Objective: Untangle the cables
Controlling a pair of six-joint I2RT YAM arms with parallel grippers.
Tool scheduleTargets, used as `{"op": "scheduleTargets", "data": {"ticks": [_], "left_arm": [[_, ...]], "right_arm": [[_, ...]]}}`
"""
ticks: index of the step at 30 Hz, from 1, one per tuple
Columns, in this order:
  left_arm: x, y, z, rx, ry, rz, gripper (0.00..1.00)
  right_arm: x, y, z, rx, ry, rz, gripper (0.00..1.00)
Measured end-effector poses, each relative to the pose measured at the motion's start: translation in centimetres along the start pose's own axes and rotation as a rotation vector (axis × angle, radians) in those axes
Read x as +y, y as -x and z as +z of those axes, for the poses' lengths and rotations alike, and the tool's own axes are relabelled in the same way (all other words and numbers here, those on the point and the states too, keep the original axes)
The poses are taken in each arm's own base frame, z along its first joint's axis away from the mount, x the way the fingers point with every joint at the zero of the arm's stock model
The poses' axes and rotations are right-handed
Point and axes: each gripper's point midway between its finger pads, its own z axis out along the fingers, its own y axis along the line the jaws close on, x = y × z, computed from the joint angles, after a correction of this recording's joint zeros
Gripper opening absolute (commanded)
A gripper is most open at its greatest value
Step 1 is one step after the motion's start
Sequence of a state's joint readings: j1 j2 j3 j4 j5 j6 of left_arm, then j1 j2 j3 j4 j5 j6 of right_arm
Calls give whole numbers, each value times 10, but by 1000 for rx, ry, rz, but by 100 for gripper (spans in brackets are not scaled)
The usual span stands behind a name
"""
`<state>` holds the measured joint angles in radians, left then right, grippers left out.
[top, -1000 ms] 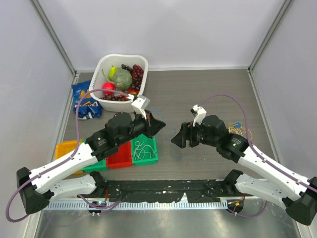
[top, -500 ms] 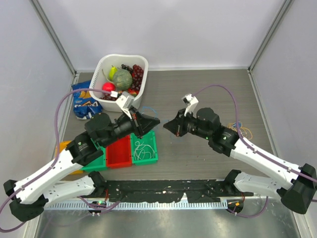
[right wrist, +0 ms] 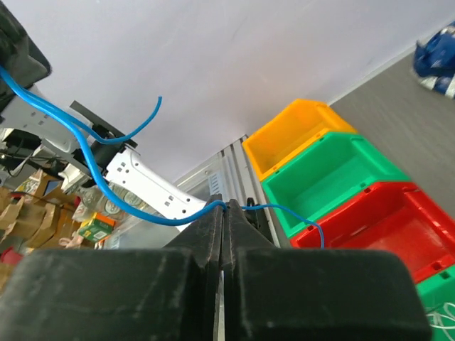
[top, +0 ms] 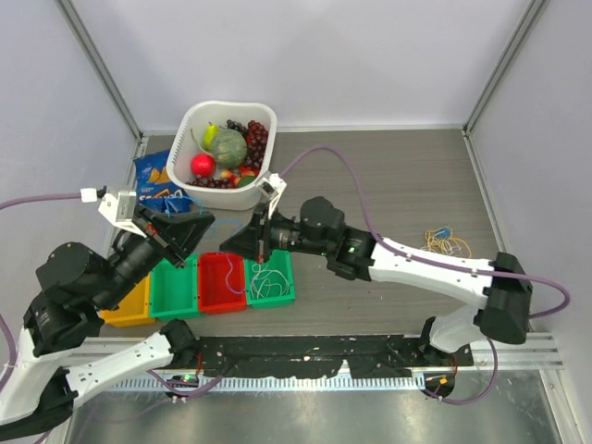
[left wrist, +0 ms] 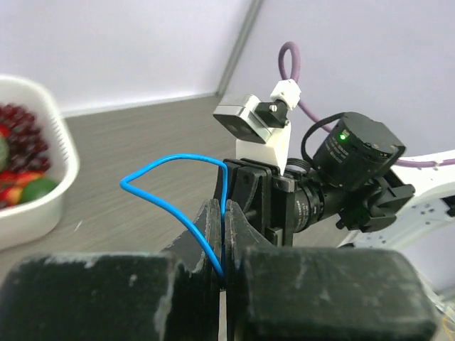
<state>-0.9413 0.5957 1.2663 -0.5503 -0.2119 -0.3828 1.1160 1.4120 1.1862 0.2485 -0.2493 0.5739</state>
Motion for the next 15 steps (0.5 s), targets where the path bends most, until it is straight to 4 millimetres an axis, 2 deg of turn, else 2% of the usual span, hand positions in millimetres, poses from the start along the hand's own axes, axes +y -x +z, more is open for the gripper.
{"op": "scheduleTargets", "data": {"ticks": [2, 4, 6, 9, 11, 15], "left_arm": [[13, -7, -8, 19, 57, 0, 0], [29, -28, -13, 65, 125, -6, 0], [45, -55, -14, 126, 190, -10, 0], [72, -108, -17, 256, 301, 5, 0], [87, -133, -22, 319, 370, 16, 0], [110, -149, -31, 333, 508, -18, 0]], "right_arm": [[-3, -15, 12, 21, 17, 23, 1], [-10, -30, 21, 32, 33, 36, 1], [-22, -51, 30, 59, 35, 51, 1], [-48, -89, 45, 120, 10, 82, 1], [-67, -116, 53, 167, -20, 102, 1], [-86, -144, 56, 222, -60, 126, 1]]}}
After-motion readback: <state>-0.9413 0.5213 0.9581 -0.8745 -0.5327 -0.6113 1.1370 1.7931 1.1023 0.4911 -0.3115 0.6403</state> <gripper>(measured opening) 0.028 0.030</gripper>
